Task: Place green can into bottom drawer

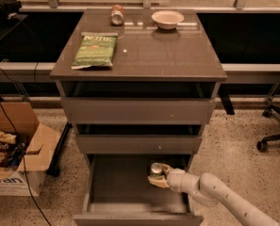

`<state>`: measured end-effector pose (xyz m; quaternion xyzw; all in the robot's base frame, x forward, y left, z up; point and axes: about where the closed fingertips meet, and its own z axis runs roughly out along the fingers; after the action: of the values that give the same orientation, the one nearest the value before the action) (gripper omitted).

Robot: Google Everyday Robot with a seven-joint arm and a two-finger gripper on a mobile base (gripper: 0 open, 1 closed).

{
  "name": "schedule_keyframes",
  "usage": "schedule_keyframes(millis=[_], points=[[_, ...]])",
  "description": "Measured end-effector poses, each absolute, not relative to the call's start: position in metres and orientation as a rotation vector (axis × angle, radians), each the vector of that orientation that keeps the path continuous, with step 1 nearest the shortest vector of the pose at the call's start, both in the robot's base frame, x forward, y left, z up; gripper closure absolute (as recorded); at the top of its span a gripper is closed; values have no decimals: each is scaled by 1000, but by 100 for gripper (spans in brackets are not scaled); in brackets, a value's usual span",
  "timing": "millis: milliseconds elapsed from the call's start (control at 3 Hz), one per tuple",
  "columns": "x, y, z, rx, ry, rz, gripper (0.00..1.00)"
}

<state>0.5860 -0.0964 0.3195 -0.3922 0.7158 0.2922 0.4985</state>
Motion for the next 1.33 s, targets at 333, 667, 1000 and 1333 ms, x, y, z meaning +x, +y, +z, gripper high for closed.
schedule_keyframes(millis=[333,667,1000,1333], points=[[593,-84,301,-979,1735,701,75],[597,-69,268,-955,1737,757,51],[600,-64,235,-849,1725,822,28],[601,-61,208,-749,1718,868,5]])
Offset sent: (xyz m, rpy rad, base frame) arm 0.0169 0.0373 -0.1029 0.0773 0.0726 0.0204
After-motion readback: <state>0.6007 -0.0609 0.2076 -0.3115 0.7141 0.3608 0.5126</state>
